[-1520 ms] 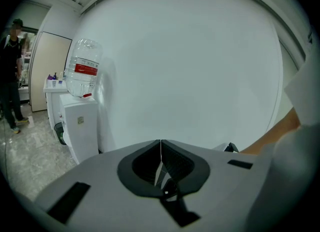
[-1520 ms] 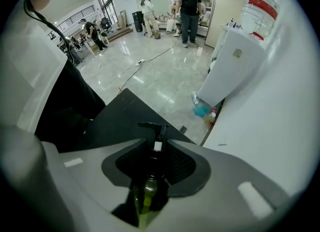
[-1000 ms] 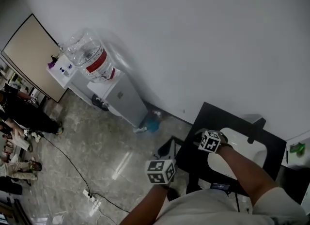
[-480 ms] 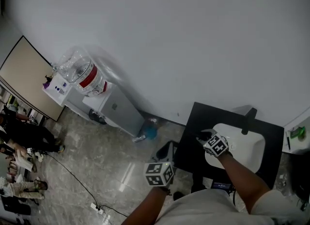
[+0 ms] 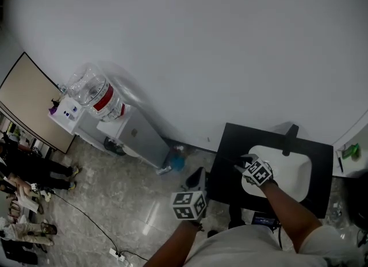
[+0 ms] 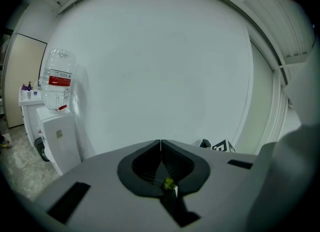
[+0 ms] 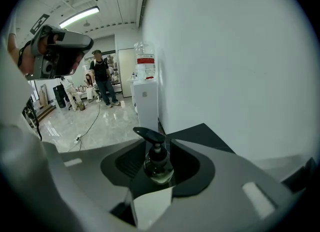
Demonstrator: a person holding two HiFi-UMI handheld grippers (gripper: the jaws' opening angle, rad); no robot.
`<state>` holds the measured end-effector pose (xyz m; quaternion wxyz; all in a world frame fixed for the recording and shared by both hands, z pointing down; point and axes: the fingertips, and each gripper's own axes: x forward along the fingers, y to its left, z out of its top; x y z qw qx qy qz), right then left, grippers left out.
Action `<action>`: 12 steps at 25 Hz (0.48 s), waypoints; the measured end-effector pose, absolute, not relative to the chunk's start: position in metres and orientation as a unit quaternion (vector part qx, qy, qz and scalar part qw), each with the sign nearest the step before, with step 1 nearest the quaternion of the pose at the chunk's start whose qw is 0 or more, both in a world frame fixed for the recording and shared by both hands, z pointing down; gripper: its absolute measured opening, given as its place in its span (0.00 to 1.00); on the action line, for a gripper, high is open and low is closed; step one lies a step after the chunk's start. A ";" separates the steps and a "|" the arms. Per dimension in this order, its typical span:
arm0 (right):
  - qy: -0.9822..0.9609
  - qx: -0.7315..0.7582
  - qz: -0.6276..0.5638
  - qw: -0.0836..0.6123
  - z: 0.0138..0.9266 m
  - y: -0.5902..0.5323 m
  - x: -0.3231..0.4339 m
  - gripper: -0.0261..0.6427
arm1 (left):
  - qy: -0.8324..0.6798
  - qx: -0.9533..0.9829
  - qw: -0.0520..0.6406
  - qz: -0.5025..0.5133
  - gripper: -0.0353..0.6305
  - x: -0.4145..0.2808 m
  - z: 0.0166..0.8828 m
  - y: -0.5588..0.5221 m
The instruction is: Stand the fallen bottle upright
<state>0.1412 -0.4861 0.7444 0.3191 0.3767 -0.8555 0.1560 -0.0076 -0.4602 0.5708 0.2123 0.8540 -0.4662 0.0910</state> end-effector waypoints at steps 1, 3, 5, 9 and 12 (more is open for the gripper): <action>-0.854 0.381 0.157 0.318 0.742 -0.482 0.143 0.24 | -0.464 0.856 0.209 0.090 0.07 -0.007 0.568 -0.459; -0.850 0.394 0.158 0.312 0.736 -0.474 0.149 0.24 | -0.458 0.861 0.203 0.087 0.07 -0.006 0.562 -0.454; -0.848 0.409 0.158 0.297 0.720 -0.464 0.151 0.24 | -0.451 0.867 0.193 0.086 0.07 -0.005 0.555 -0.447; -0.855 0.431 0.144 0.251 0.669 -0.450 0.142 0.24 | -0.441 0.878 0.175 0.072 0.07 -0.002 0.535 -0.438; -0.861 0.449 0.145 0.192 0.616 -0.438 0.131 0.21 | -0.436 0.884 0.162 0.055 0.07 -0.002 0.514 -0.431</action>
